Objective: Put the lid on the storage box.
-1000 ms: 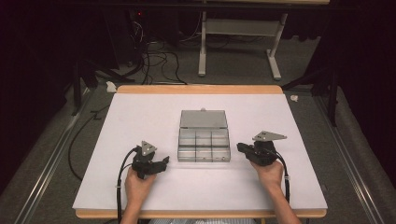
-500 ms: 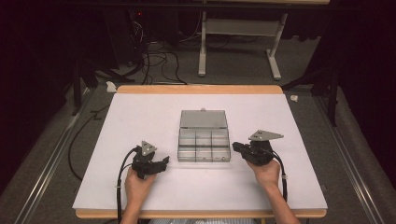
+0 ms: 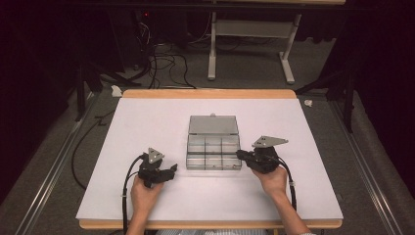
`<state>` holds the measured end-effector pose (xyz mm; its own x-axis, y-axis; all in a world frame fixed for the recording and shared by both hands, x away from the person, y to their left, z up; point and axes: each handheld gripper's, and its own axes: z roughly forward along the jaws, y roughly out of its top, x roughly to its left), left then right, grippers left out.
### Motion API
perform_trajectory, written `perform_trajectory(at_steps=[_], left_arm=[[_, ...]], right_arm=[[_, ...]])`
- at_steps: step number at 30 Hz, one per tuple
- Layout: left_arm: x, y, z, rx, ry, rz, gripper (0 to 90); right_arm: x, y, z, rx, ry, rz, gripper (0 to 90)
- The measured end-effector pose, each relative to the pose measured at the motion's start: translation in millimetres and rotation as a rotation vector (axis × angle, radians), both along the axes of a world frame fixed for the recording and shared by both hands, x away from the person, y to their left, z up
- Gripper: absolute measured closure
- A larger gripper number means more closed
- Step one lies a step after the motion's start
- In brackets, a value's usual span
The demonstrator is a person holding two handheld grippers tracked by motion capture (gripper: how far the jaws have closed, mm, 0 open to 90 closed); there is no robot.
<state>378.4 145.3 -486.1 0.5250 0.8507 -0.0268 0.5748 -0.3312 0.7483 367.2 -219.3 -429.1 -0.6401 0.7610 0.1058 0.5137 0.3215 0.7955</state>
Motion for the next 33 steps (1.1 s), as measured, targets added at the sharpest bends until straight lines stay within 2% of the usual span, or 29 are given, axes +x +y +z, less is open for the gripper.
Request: perform_trajectory(at_steps=[15, 33], left_arm=[[0.0, 0.0, 0.0, 0.0, 0.0, 0.0, 30.5], [0.0, 0.0, 0.0, -0.001, 0.0, 0.0, 30.5]], right_arm=[[8.9, 15.4, -10.6, -0.036, 0.05, 0.03, 86.2], [13.1, 20.9, -19.8, -0.056, 0.088, 0.042, 86.1]])
